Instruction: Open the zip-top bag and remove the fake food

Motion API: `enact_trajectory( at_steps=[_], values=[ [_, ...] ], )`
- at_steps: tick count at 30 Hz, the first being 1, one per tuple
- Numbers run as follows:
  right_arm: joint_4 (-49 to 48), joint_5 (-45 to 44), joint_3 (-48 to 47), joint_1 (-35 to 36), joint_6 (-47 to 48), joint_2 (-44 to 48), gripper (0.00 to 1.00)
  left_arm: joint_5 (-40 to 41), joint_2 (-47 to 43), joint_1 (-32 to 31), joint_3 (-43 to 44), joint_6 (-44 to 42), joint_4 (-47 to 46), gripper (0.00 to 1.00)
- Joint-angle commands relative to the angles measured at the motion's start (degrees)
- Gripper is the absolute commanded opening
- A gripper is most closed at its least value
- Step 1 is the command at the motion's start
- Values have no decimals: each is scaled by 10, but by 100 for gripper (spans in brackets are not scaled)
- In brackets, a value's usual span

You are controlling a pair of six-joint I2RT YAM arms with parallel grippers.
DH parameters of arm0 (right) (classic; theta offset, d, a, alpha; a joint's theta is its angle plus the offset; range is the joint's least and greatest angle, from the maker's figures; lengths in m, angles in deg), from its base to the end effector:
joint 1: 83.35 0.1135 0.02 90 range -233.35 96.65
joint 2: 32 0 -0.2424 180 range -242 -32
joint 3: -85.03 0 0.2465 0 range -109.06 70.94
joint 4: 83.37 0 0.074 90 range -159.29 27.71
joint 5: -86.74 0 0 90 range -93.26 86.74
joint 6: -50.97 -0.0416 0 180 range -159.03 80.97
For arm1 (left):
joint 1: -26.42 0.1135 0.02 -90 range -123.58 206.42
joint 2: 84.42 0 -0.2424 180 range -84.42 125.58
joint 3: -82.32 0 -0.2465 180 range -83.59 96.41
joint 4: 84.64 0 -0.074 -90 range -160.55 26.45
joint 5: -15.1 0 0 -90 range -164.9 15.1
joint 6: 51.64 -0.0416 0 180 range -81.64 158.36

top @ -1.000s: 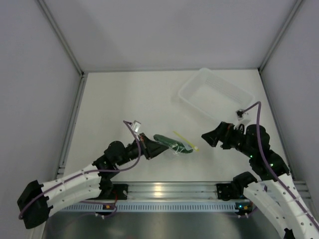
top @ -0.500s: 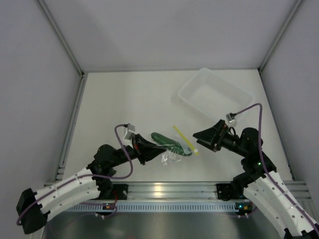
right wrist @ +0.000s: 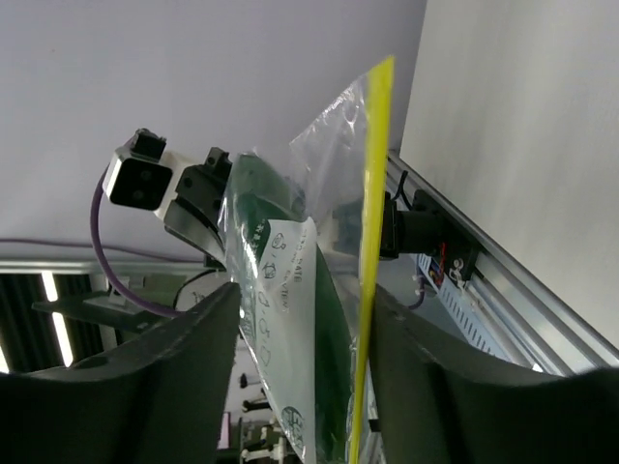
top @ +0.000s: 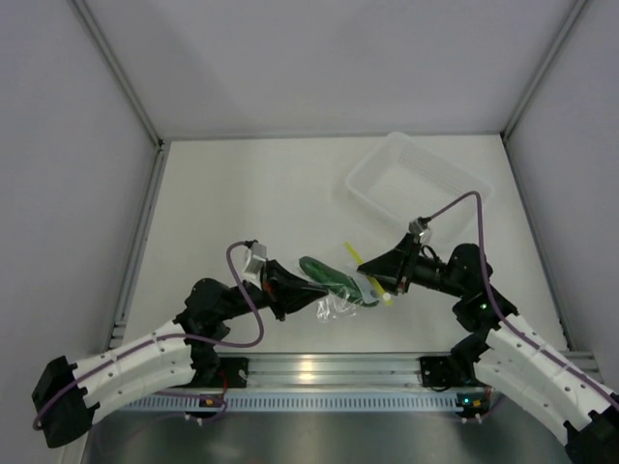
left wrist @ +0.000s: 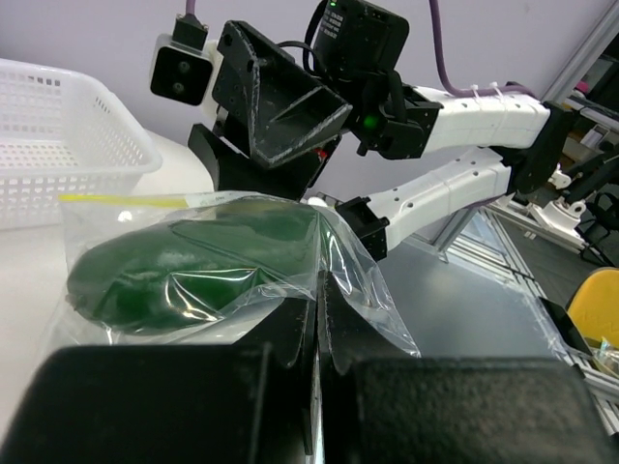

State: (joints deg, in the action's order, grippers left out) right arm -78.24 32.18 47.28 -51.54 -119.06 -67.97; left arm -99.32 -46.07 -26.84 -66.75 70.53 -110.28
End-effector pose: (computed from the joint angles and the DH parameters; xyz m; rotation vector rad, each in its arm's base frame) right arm 0.1385 0.1143 0.2572 0.2608 2.0252 1.8774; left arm 0.0943 -0.1550 0.2670 0.6616 1.2877 -1.5208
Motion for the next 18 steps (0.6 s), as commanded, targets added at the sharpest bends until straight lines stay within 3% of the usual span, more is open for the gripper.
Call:
enact_trajectory(
  at_steps=[1,4,5,8,9,15,18],
  values=[
    [-86,4,-22,17,-19,-5,49,-12,6,-5,21,-18,-58,0],
    [-32,-18,-38,17,22,5,32,-18,2,-8,16,-18,-59,0],
    [-21,-26,-50,17,34,8,22,-19,0,-8,14,-18,-59,0],
    [23,-46,-71,18,77,12,13,-19,-11,-8,0,-17,-59,0],
    [31,-51,-75,17,89,13,3,-18,-13,-8,-4,-17,-59,0],
    [82,-87,-107,17,181,13,0,-6,-23,-8,-32,-13,-59,1],
    [103,-87,-130,17,248,-1,0,32,-18,-8,-37,-14,-50,24]
  ],
)
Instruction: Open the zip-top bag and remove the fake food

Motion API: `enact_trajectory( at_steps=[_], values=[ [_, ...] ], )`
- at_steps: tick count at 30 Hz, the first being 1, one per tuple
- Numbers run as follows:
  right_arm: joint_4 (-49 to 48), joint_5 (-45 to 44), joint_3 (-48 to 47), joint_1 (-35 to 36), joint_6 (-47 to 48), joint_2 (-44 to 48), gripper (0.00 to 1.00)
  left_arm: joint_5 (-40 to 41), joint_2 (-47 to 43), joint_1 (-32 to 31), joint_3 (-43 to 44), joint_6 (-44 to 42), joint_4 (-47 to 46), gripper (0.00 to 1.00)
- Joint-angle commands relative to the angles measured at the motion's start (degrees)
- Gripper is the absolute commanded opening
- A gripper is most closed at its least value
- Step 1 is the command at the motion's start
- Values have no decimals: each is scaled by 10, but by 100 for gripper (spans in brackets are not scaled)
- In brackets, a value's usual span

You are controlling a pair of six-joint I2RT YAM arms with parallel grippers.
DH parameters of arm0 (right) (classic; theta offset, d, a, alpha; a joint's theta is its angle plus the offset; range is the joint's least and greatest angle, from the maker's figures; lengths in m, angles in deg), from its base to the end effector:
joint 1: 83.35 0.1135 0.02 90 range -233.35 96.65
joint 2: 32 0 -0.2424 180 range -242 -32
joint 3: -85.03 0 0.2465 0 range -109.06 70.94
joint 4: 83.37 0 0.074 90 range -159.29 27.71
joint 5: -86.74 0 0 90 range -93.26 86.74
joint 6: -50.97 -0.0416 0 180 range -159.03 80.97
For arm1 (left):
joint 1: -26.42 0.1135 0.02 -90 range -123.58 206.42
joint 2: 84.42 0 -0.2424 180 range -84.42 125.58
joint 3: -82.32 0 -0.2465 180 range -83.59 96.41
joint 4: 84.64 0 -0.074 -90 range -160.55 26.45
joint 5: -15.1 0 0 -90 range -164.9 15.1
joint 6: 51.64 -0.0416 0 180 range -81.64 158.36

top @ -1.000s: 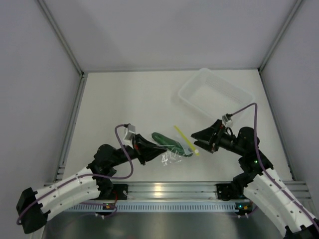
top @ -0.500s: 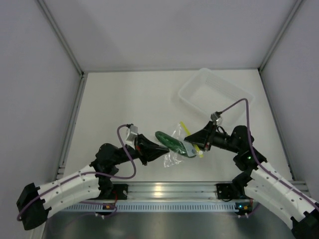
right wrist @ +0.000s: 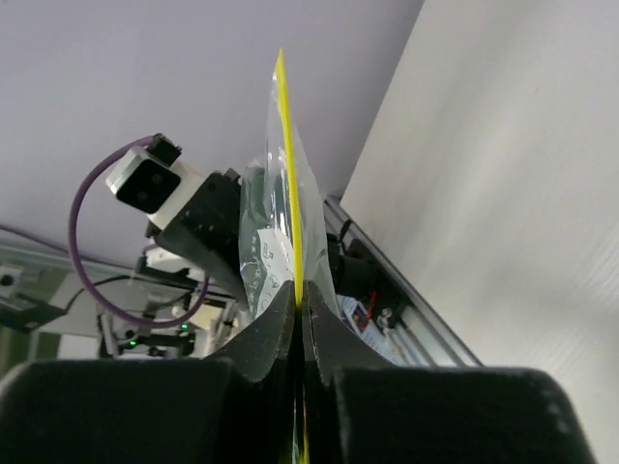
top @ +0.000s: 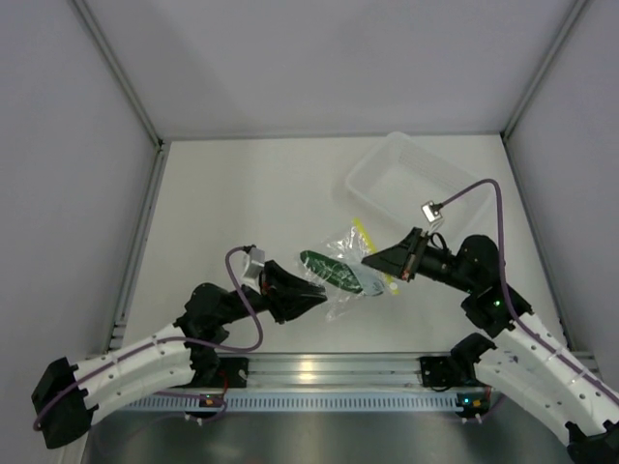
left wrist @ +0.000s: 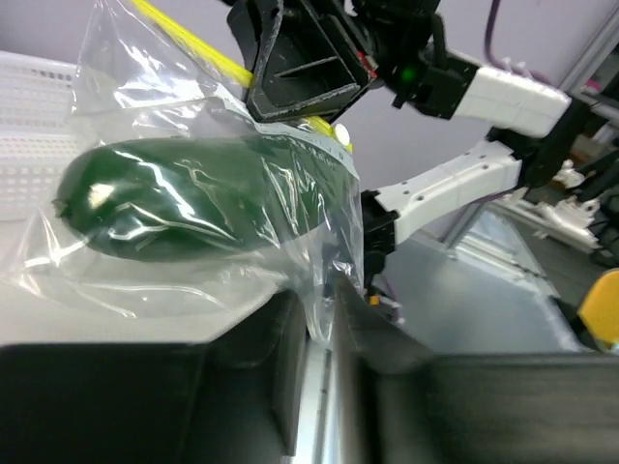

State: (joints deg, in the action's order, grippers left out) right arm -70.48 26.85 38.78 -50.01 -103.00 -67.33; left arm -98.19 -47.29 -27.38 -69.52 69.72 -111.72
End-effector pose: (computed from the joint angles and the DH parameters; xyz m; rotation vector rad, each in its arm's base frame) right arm 0.1341 0.1132 0.2966 0.0248 1.9017 1.6622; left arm 0.0912 -0.1524 0.2563 0.6571 1.2849 -1.5061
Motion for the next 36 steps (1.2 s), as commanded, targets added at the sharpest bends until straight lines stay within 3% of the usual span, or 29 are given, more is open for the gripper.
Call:
enact_trajectory(
  at_steps=[1,4,10,15,25,29,32,34,36],
  values=[
    [31,-34,-51,1,128,-11,0,34,-6,-3,-6,-7,-23,55],
    [67,-37,-76,1,216,-25,0,75,-5,-3,11,-18,40,98],
    [154,-18,-118,1,373,-39,0,204,-53,-2,90,-66,287,98],
    [263,-61,-166,12,458,-47,0,209,-66,-3,163,-110,369,98],
    [408,-114,-271,145,596,-112,0,91,114,-3,302,-154,379,98],
    [421,-122,-276,202,620,-107,0,89,133,-2,317,-174,374,98],
    [415,-154,-275,229,613,-105,0,12,141,-3,316,-165,343,98],
    [414,-153,-276,234,615,-107,0,-33,142,-3,298,-153,318,93],
    [407,-143,-276,236,616,-105,0,-47,142,-3,288,-141,292,79]
  ],
)
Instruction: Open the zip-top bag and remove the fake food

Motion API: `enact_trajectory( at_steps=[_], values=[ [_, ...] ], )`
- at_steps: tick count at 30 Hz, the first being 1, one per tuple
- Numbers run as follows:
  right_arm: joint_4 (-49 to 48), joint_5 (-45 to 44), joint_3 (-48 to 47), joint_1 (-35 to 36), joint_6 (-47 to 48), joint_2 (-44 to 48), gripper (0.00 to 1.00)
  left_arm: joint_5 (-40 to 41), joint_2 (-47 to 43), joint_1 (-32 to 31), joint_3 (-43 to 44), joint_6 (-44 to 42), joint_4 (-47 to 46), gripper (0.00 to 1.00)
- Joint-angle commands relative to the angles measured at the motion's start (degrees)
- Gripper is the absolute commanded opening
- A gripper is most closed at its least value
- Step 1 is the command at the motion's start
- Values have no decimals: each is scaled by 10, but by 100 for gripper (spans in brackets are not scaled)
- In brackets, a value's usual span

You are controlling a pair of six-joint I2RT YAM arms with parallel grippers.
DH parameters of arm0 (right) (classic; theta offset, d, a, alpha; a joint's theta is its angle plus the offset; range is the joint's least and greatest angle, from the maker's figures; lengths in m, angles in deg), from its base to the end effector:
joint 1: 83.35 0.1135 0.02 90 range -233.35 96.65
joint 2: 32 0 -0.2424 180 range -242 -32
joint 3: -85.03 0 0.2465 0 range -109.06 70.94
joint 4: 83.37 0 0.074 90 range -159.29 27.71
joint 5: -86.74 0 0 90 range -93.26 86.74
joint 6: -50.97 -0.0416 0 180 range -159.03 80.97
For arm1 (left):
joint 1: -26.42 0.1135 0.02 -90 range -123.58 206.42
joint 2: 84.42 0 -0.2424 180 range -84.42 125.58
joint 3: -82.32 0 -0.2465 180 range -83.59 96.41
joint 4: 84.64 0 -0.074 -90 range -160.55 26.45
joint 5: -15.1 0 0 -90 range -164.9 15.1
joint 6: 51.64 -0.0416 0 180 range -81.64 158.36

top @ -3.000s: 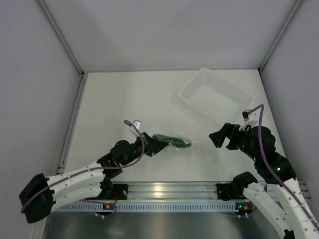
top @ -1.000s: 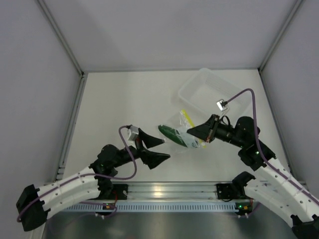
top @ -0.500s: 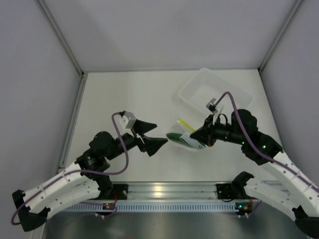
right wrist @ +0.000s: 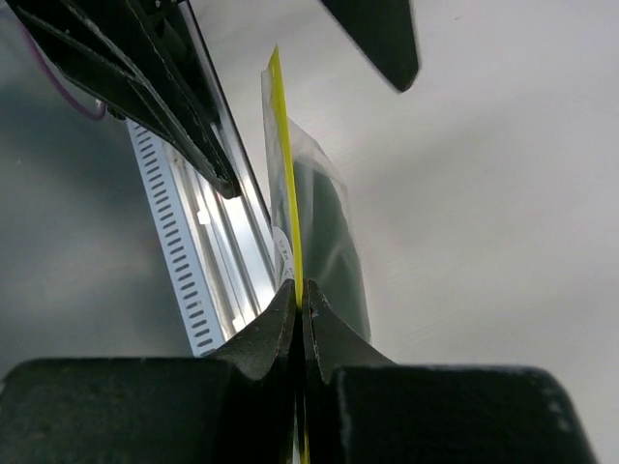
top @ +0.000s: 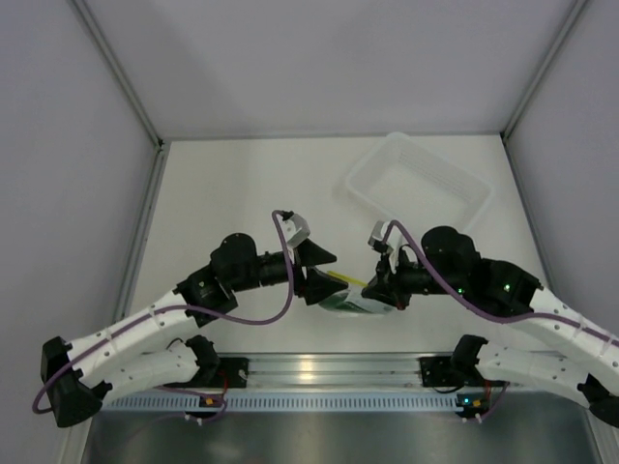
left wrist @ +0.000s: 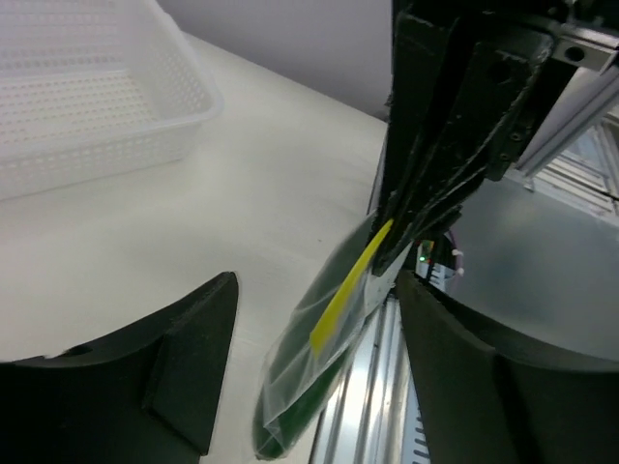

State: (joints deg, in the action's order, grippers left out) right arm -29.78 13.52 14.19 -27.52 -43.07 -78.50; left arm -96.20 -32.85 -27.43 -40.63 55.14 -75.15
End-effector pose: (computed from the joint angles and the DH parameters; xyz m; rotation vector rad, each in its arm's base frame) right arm 0.0895 0.1532 0.3353 -1.1263 1.8866 0.9200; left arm 0.1218 -0.1924 0.3190 0.8532 1.5728 -1.2204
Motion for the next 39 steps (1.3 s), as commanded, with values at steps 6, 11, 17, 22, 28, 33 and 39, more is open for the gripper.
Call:
enact_trajectory(
  at_steps=[6,11,17,22,28,33,39],
  values=[
    [-17,-4,-35,15,17,19,0,-141,18,-2,-6,19,-85,44],
    [-30,10,-40,15,13,23,0,-142,35,-2,-2,19,-86,34],
    [-32,12,-35,14,10,32,0,-67,15,-2,-6,24,-93,0],
    [-53,-34,-15,14,-11,60,52,-43,-26,-2,-29,51,-137,0],
    [-82,-116,25,14,-55,177,50,-39,-63,-2,-38,68,-146,0],
    [-174,-137,96,14,-88,292,44,-56,-85,-2,-60,100,-195,0],
    [-212,-115,103,15,-87,304,41,-93,-82,-2,-66,143,-246,0]
  ],
)
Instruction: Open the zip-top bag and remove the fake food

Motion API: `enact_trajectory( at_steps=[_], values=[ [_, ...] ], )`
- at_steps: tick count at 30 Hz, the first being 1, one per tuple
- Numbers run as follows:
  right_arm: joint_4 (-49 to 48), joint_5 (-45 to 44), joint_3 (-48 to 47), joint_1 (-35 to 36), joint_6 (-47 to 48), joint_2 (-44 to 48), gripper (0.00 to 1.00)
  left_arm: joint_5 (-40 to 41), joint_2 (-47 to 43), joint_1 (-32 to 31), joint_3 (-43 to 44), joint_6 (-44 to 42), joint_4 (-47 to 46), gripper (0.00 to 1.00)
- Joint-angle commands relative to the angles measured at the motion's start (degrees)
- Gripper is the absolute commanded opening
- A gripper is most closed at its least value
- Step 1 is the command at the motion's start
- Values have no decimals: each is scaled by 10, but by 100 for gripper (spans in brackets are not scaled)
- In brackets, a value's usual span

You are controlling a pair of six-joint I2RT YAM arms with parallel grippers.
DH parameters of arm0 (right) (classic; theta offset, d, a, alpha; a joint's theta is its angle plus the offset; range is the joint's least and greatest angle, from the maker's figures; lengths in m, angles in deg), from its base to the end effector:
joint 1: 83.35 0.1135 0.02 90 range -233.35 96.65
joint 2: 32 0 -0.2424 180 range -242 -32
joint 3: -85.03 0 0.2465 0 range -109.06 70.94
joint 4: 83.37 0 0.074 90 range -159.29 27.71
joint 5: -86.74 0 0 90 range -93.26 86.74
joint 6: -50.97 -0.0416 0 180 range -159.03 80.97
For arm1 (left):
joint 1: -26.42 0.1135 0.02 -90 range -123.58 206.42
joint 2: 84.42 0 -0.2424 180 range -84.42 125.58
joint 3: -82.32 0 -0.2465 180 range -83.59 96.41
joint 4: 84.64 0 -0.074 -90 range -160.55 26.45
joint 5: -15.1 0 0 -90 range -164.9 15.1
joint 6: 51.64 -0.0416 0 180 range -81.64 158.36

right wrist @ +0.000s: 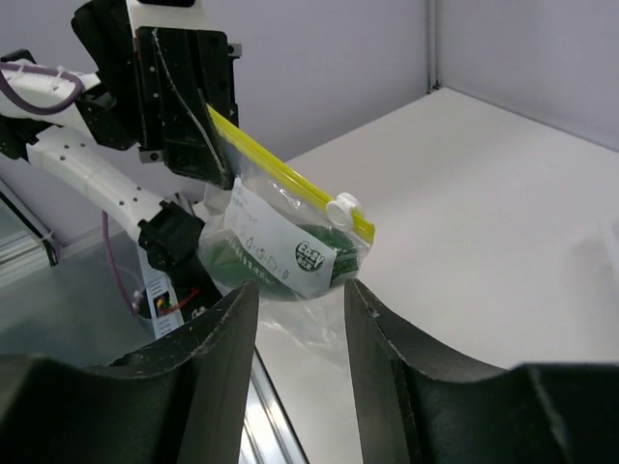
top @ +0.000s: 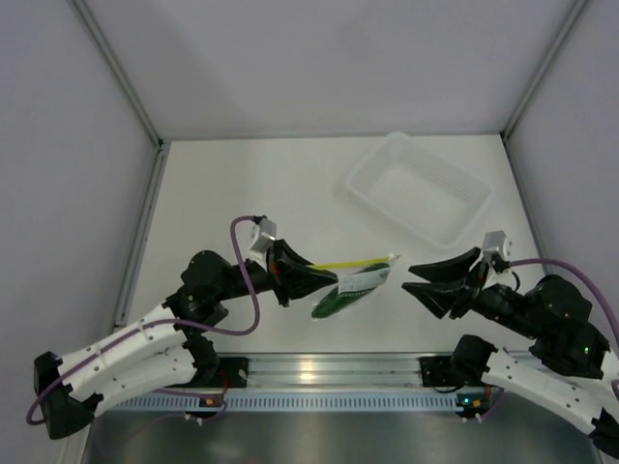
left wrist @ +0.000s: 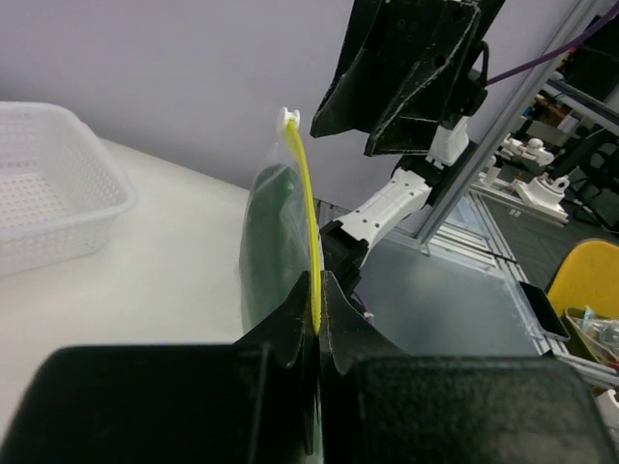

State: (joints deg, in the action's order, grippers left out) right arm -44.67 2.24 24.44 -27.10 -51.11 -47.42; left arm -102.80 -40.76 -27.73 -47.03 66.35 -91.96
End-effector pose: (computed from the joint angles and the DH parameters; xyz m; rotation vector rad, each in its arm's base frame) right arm 0.0382 0.0644 0.3658 -0.6572 1.3988 1.0319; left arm 0.0994 -0.1708 0.3382 0.7809 1.3095 -1.5000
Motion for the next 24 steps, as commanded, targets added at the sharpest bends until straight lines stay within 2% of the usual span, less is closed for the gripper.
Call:
enact_trajectory(
  at_steps=[1,9,15,18,22,24],
  values=[
    [-66,-4,2,10,-2,-8,42,-32,-3,1,-3,38,-86,0],
    [-106,6,26,11,46,6,48,-94,6,1,7,68,-123,0],
    [-136,74,31,10,56,1,48,-133,13,-2,10,73,-137,0],
    [-142,115,26,10,65,-5,44,-138,13,-5,12,75,-143,0],
    [-135,174,17,10,64,-19,21,-130,13,-7,11,75,-143,0],
    [-126,184,12,10,65,-22,22,-121,10,-7,10,74,-143,0]
  ],
)
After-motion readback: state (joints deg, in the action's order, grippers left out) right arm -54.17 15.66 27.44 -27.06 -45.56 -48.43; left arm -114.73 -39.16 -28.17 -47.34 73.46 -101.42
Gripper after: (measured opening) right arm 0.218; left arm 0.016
